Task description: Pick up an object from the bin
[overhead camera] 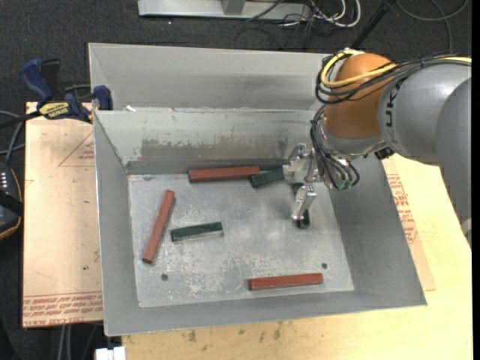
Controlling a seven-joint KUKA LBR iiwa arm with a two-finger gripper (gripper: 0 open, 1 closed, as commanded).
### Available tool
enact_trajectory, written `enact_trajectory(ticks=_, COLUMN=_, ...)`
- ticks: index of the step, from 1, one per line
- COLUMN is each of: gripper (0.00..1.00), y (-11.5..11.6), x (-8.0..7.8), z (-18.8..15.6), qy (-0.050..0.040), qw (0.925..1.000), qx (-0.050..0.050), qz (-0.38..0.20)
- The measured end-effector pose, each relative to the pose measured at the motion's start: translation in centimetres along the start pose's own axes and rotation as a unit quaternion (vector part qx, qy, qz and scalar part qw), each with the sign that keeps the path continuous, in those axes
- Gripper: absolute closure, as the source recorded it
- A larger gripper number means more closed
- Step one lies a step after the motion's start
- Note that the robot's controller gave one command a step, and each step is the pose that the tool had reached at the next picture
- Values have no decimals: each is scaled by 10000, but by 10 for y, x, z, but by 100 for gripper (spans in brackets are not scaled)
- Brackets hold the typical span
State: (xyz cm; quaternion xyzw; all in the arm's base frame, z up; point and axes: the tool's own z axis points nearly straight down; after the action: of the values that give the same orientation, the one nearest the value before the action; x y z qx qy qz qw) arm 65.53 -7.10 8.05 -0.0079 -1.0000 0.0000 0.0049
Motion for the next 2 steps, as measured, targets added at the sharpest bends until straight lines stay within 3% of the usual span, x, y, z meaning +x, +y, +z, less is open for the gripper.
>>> enact_trajectory(ticks=1, gripper=0, y=0, x=0, z=0, qy=-2, qw=10000, qx=-1, qz=0)
enact_trajectory(ticks=2, gripper=100, y=-76, x=-3, z=-2, qy=-59, qw=9997, qx=-51, qz=-237)
